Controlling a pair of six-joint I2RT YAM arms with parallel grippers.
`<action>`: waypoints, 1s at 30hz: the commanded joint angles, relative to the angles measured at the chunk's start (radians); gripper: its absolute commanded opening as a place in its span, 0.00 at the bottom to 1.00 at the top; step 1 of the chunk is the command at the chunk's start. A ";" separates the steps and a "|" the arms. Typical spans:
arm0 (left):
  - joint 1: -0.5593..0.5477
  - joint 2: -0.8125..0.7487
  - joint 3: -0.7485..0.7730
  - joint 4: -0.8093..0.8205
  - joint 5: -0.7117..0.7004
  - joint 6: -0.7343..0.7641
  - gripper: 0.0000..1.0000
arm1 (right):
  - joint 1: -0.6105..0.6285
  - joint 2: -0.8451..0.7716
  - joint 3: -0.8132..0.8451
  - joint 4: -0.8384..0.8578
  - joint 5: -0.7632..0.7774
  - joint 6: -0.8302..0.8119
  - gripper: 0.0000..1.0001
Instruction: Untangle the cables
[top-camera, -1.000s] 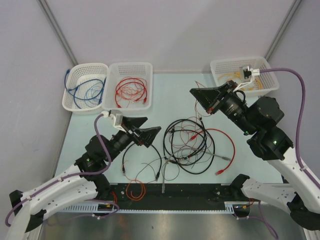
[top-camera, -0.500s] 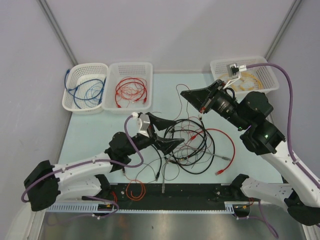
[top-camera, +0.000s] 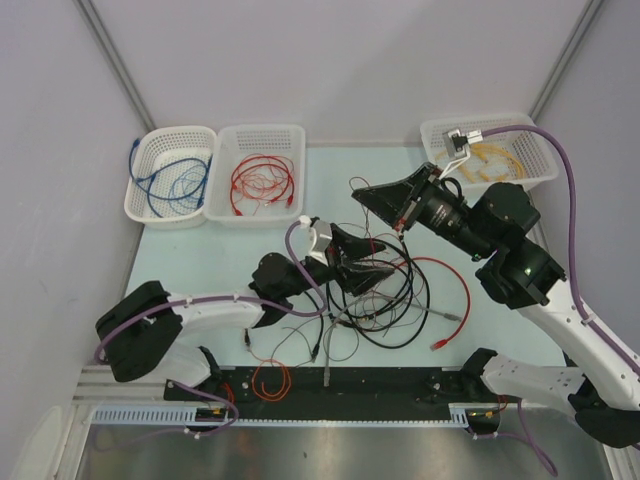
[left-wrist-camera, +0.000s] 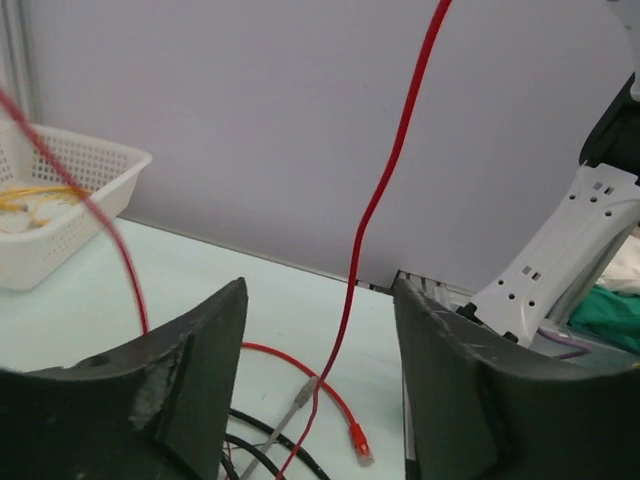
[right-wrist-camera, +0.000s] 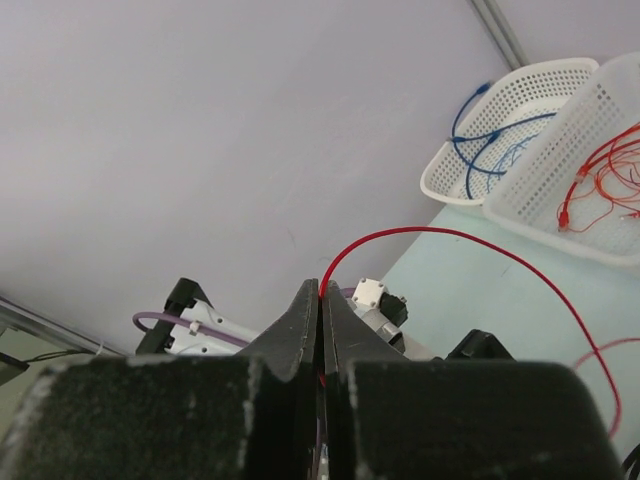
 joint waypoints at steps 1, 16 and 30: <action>-0.003 0.043 0.081 0.089 0.075 -0.051 0.48 | 0.009 -0.013 0.044 0.024 -0.014 -0.001 0.00; 0.173 -0.388 0.459 -1.076 -0.173 0.025 0.00 | 0.007 -0.163 0.022 -0.245 0.458 -0.186 1.00; 0.321 -0.108 1.311 -1.689 -0.469 0.153 0.00 | 0.007 -0.212 -0.167 -0.297 0.483 -0.137 1.00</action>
